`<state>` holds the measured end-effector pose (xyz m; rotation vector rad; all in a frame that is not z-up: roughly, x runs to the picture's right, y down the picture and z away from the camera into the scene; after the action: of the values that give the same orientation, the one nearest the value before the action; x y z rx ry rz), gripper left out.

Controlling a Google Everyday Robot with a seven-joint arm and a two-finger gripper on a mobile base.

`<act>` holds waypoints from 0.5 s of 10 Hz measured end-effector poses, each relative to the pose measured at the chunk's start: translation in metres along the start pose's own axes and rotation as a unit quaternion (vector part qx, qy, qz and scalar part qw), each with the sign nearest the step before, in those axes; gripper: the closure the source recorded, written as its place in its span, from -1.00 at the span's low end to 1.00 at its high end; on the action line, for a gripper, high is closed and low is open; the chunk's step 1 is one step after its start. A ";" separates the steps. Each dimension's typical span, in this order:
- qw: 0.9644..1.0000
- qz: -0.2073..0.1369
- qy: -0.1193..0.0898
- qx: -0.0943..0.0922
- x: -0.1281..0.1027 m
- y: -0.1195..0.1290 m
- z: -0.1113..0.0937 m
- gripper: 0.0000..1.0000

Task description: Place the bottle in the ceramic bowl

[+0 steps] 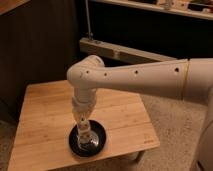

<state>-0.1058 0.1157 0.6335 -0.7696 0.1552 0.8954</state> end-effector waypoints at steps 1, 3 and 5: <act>1.000 -0.005 0.001 0.001 0.000 0.002 0.001 -0.60; 1.000 -0.004 0.001 0.001 0.000 0.001 0.001 -0.60; 1.000 -0.005 0.001 0.001 0.000 0.002 0.001 -0.60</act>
<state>-0.1077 0.1166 0.6331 -0.7691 0.1534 0.8856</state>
